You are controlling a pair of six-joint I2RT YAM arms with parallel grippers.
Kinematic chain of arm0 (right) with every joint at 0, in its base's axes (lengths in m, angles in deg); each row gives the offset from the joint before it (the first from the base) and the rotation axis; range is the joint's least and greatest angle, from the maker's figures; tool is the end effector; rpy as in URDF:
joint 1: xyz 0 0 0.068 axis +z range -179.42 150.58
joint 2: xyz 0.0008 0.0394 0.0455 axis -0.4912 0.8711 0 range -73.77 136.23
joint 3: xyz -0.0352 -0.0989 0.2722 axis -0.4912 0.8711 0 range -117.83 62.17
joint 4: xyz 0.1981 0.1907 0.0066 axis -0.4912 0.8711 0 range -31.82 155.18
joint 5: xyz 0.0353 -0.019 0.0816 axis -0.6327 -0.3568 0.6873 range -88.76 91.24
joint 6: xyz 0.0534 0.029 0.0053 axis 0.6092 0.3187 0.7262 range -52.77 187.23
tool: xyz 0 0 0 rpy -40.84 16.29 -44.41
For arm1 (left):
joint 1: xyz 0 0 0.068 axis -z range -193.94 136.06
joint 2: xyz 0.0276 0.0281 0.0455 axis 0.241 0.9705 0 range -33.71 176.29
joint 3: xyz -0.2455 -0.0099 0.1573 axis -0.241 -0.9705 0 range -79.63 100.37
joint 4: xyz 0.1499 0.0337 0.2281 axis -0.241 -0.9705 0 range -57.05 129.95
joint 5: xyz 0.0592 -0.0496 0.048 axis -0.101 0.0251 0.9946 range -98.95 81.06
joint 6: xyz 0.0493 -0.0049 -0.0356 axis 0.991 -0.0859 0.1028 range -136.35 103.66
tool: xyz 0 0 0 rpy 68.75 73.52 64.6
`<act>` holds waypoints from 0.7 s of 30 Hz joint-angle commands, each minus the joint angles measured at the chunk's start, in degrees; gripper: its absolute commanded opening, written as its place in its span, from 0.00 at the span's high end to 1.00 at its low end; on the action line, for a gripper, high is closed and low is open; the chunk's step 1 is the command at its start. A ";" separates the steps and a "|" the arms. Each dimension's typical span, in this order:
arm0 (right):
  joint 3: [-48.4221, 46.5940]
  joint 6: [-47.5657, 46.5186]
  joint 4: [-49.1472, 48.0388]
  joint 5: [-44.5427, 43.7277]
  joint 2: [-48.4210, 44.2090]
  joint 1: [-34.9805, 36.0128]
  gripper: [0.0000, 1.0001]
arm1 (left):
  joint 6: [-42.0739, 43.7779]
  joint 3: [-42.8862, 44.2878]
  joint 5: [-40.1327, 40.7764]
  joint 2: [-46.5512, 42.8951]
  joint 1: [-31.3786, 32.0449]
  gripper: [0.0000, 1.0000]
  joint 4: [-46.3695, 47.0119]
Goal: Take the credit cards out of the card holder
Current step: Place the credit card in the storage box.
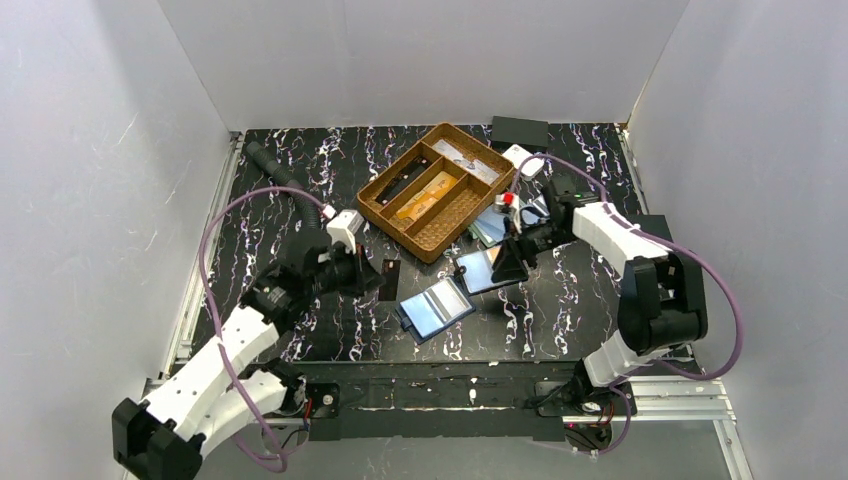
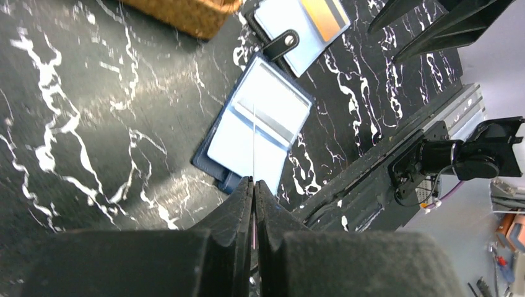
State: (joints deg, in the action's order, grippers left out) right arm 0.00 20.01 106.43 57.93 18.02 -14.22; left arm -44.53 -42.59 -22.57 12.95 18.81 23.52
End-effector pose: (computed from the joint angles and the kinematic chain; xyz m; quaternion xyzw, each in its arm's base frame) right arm 0.2843 0.1167 0.2240 -0.4964 0.7225 0.4281 0.2196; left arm 0.1604 -0.1158 0.2835 0.0964 0.8391 -0.3533 0.4022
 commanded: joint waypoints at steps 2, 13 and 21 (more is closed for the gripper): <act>-1.42 -8.57 7.23 4.87 -3.47 -6.41 0.44 | 15.10 10.44 -11.72 8.18 -5.90 1.00 -4.76; -2.95 -16.06 14.30 7.78 -2.70 -12.71 0.42 | 31.68 36.74 -15.18 29.73 -14.32 1.00 -17.36; -3.34 -15.62 14.64 8.27 -2.83 -13.14 0.41 | 40.85 53.92 -8.63 47.61 -16.01 1.00 -22.52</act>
State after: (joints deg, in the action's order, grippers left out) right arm -0.83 5.52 119.21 63.89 15.83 -27.00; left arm -10.56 4.29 -34.18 54.93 3.40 5.95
